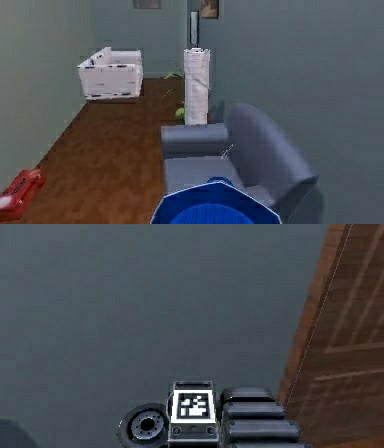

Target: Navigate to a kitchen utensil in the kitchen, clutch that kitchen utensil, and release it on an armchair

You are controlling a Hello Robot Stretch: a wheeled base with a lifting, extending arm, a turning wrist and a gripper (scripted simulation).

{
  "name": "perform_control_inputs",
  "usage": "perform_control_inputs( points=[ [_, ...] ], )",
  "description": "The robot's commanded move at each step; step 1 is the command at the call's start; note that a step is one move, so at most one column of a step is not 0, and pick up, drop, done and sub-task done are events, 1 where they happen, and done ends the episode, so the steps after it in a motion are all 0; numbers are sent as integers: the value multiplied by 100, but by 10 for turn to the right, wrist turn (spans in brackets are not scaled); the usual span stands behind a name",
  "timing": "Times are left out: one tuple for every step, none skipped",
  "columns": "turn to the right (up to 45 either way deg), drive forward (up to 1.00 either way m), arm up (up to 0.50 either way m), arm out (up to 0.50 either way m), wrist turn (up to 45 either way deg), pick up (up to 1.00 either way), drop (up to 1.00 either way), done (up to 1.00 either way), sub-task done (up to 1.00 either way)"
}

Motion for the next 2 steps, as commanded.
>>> perform_control_inputs(
  points=[
    [-420,0,0,0,0,0,0,0,0],
    [-30,0,0,0,0,0,0,0,0]
  ],
)
